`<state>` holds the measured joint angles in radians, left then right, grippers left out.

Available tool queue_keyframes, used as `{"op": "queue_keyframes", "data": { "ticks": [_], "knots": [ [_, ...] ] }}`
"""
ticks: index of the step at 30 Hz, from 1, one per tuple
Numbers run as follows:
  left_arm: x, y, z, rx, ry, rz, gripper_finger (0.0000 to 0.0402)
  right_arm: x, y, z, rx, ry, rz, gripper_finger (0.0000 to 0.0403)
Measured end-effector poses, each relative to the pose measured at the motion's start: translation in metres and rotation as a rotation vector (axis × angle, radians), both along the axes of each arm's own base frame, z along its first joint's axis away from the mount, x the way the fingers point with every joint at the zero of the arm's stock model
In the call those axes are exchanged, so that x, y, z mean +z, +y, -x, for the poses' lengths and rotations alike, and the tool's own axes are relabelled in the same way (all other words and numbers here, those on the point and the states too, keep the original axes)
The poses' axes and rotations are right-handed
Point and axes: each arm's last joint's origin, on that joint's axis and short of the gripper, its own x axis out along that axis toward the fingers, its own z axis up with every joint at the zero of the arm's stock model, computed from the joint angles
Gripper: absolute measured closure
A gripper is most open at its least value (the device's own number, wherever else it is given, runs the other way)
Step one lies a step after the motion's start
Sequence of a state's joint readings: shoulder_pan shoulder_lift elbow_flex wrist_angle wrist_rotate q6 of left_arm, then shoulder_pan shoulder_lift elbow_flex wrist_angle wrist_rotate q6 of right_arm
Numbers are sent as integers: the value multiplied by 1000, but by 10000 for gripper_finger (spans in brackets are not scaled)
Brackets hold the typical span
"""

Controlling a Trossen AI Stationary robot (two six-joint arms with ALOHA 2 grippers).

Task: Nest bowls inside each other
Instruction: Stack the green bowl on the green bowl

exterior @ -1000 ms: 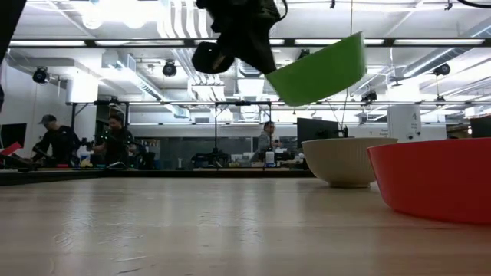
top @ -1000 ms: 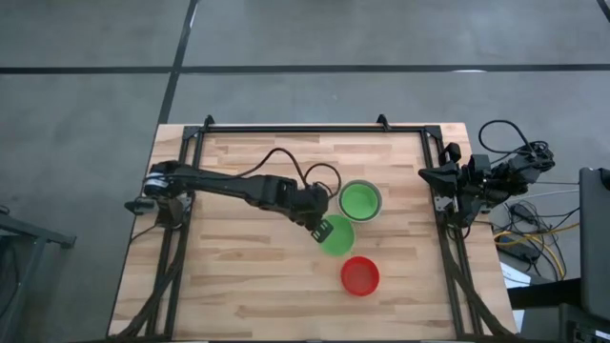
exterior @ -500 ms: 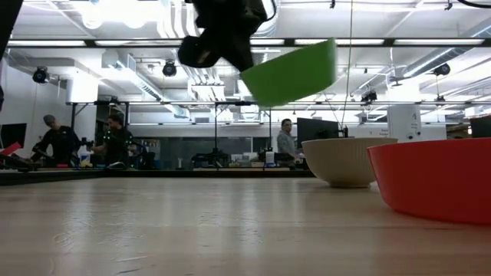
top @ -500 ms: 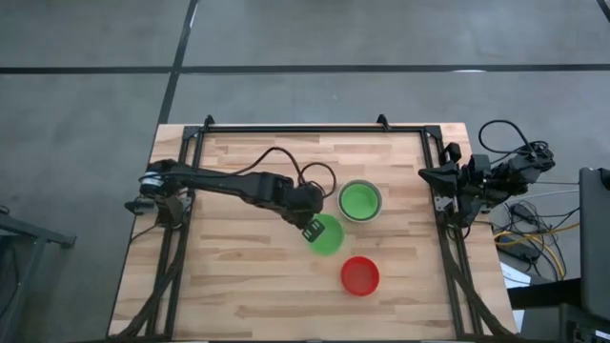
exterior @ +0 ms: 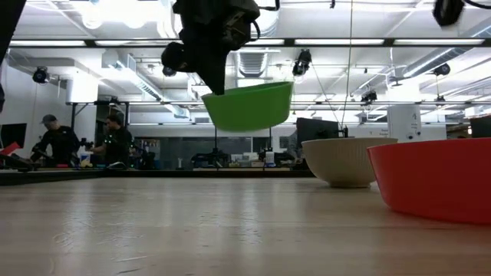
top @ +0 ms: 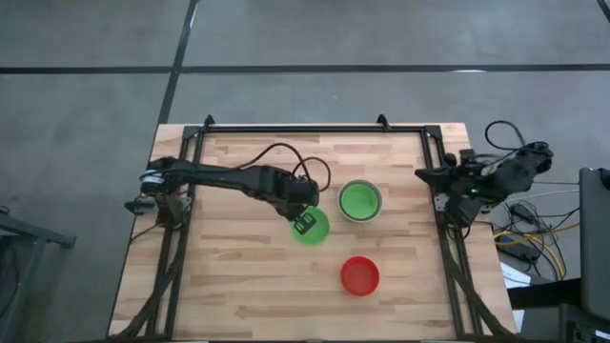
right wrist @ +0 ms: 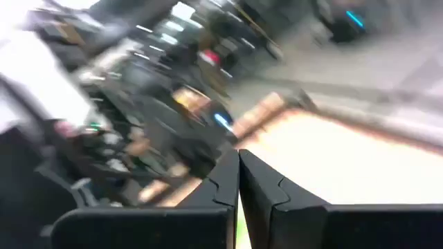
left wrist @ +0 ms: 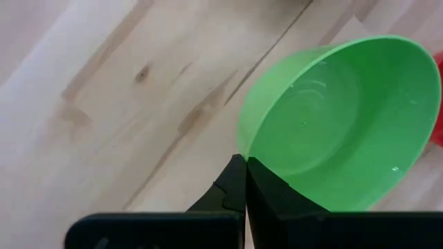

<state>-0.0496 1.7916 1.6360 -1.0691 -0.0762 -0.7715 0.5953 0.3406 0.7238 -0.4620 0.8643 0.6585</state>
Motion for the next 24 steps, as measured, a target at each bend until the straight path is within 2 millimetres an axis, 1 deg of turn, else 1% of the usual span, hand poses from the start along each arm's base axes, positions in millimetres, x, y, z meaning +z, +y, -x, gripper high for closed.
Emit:
{"op": "queue_keyframes", "data": {
  "ticks": [4,6,10,17,20,24],
  "knots": [
    [3,4,-6,-55,-57,-16,401,-26,-3,4,-77,144,-163,394],
    [5,5,-9,-80,-99,-18,401,-33,-4,5,-107,186,-213,394],
    [8,5,-15,-131,-168,-19,401,-40,-4,5,-136,226,-262,394],
    [7,5,-12,-152,-140,-33,401,-46,-3,5,-122,265,-339,394],
    [5,5,-9,-153,-109,-33,401,-55,-3,7,-140,318,-387,394],
    [4,5,-7,-153,-92,-33,401,-73,-3,9,-178,394,-467,394]
  ]
}}
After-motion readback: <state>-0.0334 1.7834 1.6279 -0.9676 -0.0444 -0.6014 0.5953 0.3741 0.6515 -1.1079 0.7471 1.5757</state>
